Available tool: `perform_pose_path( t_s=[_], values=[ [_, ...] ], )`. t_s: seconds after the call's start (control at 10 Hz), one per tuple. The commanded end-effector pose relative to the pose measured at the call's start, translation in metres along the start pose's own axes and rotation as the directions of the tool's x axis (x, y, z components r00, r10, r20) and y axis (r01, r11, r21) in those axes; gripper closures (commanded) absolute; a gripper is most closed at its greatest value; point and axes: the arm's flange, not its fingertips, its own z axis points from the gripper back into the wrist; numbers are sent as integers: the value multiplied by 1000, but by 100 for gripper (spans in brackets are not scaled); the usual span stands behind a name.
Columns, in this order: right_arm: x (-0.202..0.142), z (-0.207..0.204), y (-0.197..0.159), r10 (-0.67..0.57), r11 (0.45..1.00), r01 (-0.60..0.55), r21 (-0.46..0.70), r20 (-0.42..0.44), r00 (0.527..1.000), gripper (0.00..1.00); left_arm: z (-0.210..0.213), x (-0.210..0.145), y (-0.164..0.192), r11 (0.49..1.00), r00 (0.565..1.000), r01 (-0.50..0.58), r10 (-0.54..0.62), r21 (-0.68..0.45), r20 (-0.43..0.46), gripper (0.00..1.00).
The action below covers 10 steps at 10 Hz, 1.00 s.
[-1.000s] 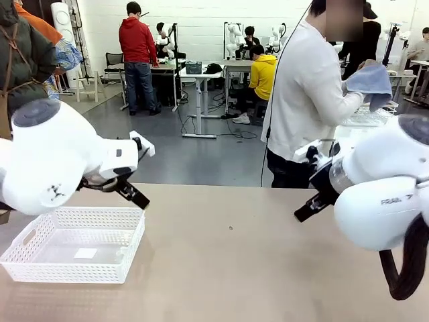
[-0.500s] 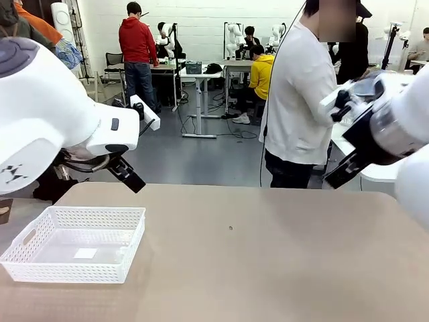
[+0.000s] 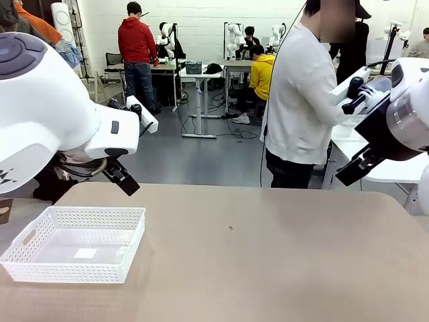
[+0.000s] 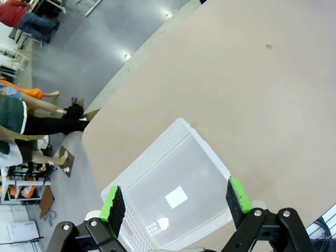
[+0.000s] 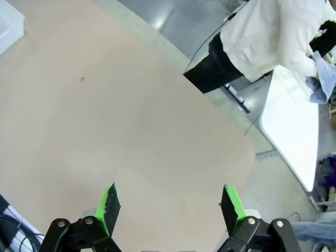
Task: Clean and organize the cups into the basket.
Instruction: Pick up the Organizing basket and move it to the center of the table, then pick up the Reusable plastic cup from the right side of the table and place it inside the Organizing basket.
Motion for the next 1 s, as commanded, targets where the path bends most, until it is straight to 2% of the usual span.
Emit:
perform_pose_path(
  t_s=[0.0,0.1,0.2,0.3,0.4,0.5,0.6,0.7,0.8,0.9],
  values=[
    [-1,8,0,1,1000,-1,-15,2,1000,0,3,-1,0,1000,1000,1,-1,18,-9,0],
    [5,-3,-23,-149,969,141,204,25,988,0,-9,10,27,940,992,-113,127,-322,24,0],
    [0,-15,-50,-278,835,265,483,-45,960,0,-20,5,63,692,951,-249,307,-677,-36,0],
    [-13,-20,-74,-354,667,334,665,-112,929,0,-26,-8,87,352,920,-283,363,-892,-148,0],
    [-27,-22,-98,-433,440,371,818,-169,885,0,-25,-24,107,90,898,-222,406,-971,-168,0],
    [-46,-29,-120,-476,198,367,909,-238,846,0,-24,-40,127,-116,869,-202,436,-972,-233,0],
    [-68,-44,-146,-503,2,386,922,-333,797,0,-33,-57,150,-302,843,-210,426,-930,-328,0],
    [-92,-59,-165,-507,-101,426,899,-415,755,0,-38,-76,166,-425,845,-244,348,-872,-406,0],
    [-118,-72,-180,-449,-179,477,861,-502,739,0,-43,-97,170,-427,841,-356,242,-831,-484,0],
    [-141,-81,-195,-463,-219,487,845,-529,711,0,-49,-112,180,-400,801,-434,238,-807,-549,0]
  ],
)
